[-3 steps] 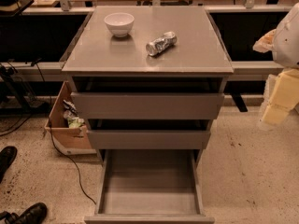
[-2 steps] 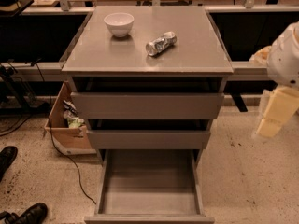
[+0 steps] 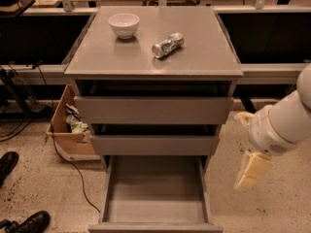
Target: Close bottom drawer
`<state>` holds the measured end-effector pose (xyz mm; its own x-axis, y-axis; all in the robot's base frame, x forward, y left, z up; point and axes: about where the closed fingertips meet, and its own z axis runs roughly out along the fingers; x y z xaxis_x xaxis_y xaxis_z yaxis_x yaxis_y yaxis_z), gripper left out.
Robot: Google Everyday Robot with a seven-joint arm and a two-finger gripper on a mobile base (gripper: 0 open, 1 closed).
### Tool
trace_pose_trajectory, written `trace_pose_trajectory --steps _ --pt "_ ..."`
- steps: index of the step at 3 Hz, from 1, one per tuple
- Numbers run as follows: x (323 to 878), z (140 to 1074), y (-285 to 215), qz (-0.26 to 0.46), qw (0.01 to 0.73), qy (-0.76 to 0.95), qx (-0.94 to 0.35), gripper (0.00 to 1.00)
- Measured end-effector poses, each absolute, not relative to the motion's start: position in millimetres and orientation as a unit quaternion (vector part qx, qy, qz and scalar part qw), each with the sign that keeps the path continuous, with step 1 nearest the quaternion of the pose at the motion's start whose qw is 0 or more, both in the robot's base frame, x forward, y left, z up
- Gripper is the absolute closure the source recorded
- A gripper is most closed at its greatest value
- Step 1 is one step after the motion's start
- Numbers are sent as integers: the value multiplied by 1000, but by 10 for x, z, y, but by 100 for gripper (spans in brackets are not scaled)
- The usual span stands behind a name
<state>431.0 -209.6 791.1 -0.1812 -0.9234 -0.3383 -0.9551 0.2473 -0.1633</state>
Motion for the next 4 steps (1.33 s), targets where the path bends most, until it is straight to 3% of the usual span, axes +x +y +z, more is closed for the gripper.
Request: trace_pose_trajectory --steps 1,3,4 --pt "4259 7103 -1876 82 191 769 -605 0" --pt "4232 6874 -1791 81 208 766 -603 0" --pt "4285 6281 -1629 87 234 751 -611 0"
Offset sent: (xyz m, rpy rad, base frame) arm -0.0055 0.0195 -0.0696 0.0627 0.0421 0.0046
